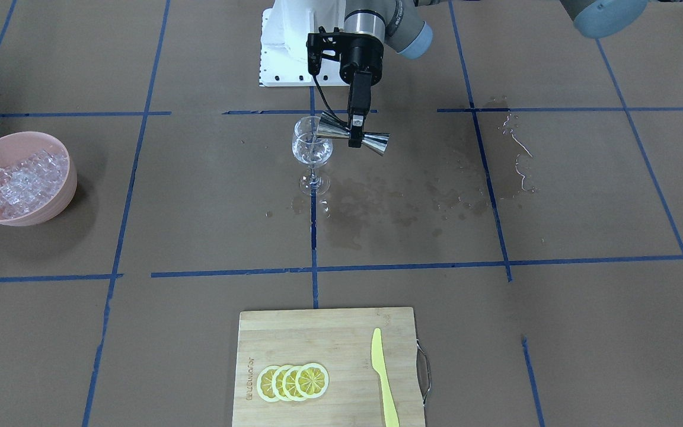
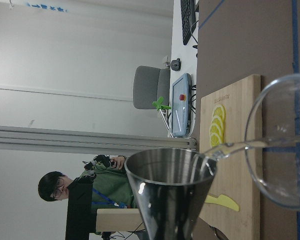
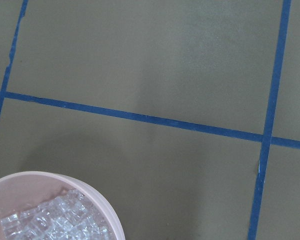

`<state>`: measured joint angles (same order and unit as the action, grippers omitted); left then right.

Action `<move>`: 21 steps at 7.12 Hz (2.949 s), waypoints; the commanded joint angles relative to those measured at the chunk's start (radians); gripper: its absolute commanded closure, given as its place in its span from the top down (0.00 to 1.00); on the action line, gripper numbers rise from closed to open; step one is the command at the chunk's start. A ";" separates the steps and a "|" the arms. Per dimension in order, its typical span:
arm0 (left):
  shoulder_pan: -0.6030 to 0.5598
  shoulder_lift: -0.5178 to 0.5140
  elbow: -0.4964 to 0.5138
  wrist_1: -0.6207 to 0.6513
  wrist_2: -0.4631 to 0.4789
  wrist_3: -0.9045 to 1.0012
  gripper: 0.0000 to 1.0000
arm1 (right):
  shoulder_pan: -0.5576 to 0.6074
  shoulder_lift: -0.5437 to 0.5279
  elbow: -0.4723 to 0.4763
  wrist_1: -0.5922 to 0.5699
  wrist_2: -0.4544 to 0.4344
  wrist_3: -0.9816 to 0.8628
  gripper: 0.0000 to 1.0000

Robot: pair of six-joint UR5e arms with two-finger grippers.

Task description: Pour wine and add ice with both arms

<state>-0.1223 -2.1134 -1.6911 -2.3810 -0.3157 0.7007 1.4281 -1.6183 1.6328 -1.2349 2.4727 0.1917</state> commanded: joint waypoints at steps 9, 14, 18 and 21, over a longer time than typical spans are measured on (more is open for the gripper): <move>-0.007 0.111 -0.022 -0.505 0.009 -0.372 0.00 | -0.085 0.021 0.051 0.005 -0.009 0.198 1.00; -0.042 0.415 -0.021 -0.642 -0.080 -1.219 0.00 | -0.253 0.008 0.192 0.005 -0.181 0.357 1.00; -0.111 0.777 0.086 -0.946 -0.273 -1.333 0.00 | -0.253 -0.034 0.248 0.005 -0.181 0.360 1.00; -0.099 0.711 0.196 -0.965 -0.272 -1.520 0.00 | -0.253 -0.047 0.265 0.005 -0.202 0.359 1.00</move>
<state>-0.2245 -1.3908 -1.5007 -3.3373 -0.5864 -0.7785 1.1751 -1.6579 1.8875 -1.2302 2.2811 0.5512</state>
